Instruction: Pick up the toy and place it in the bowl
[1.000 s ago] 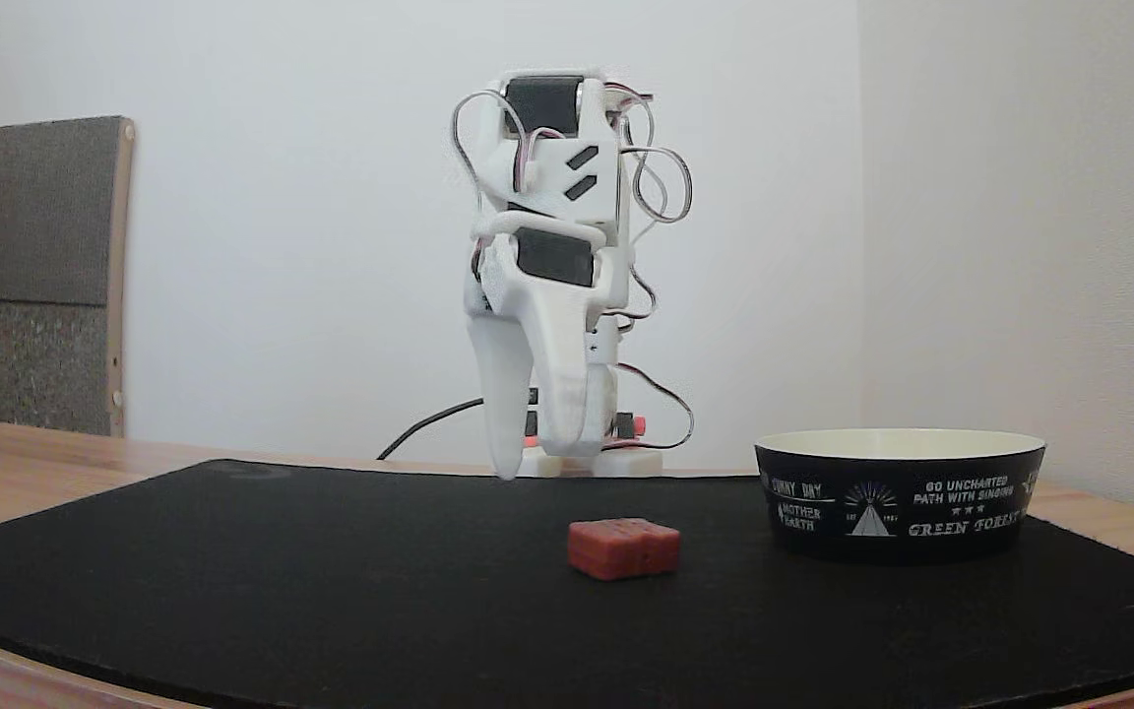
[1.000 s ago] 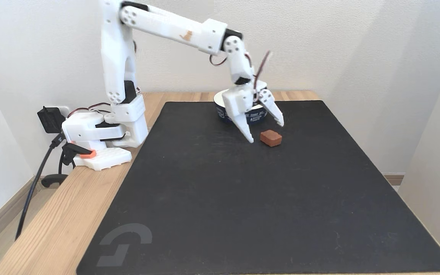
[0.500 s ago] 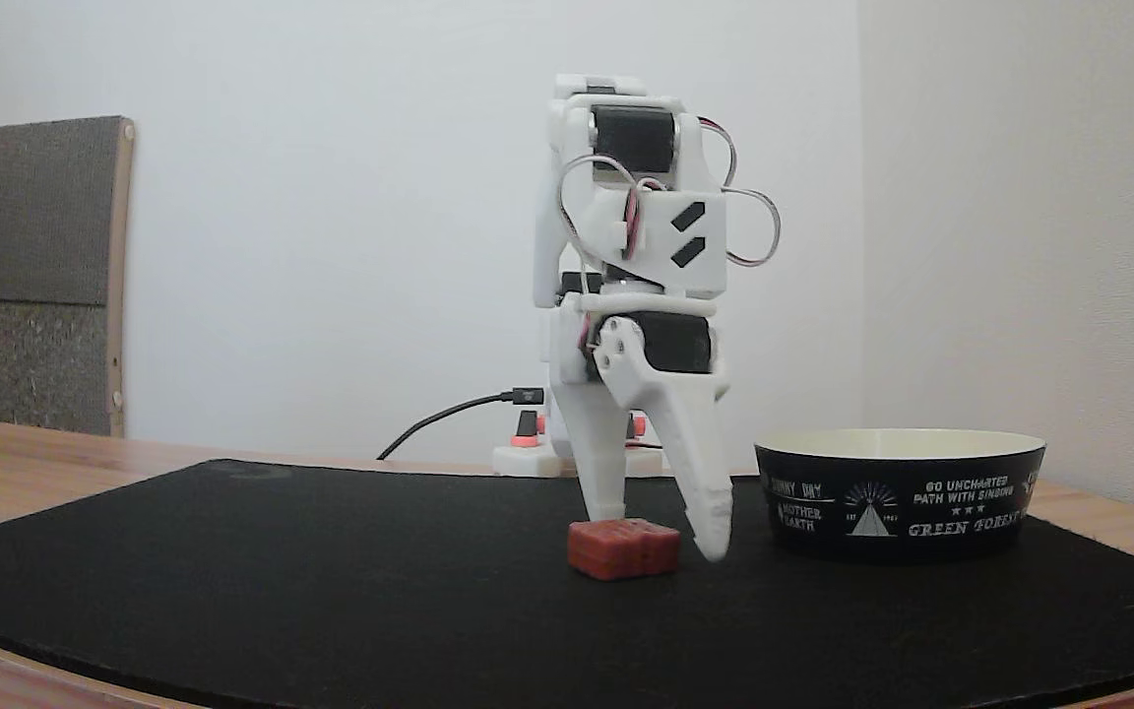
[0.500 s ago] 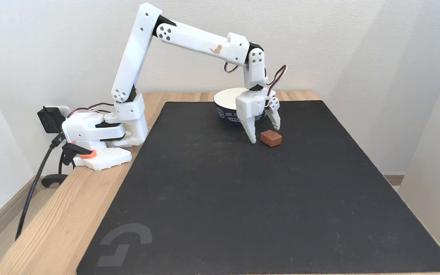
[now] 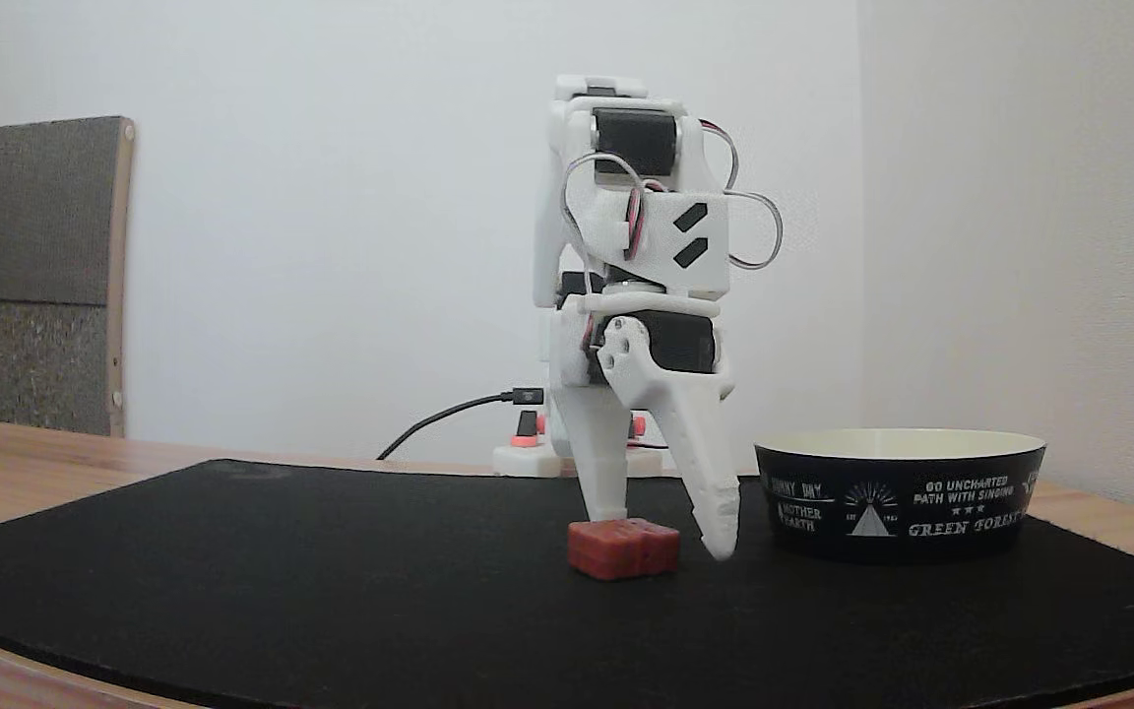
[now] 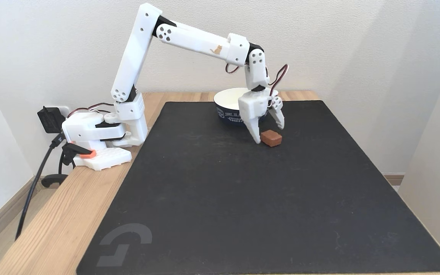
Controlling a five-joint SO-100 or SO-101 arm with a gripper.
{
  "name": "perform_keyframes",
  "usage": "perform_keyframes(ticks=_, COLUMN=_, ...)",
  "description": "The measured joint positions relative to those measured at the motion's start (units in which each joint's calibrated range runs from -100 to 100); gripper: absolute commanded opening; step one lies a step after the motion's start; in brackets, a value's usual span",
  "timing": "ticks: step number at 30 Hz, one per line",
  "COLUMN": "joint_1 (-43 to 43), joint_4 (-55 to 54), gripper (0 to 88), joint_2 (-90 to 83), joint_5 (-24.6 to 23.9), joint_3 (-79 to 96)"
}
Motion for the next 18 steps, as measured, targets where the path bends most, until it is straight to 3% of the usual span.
perform_keyframes(ticks=12, joint_1=2.3, joint_4=-0.9, gripper=32.9, joint_2=-0.1, joint_5=0.0, joint_3=1.0)
perform_keyframes(ticks=18, joint_1=2.3, joint_4=-1.9, gripper=13.9, joint_2=-0.2, joint_5=0.0, joint_3=2.0)
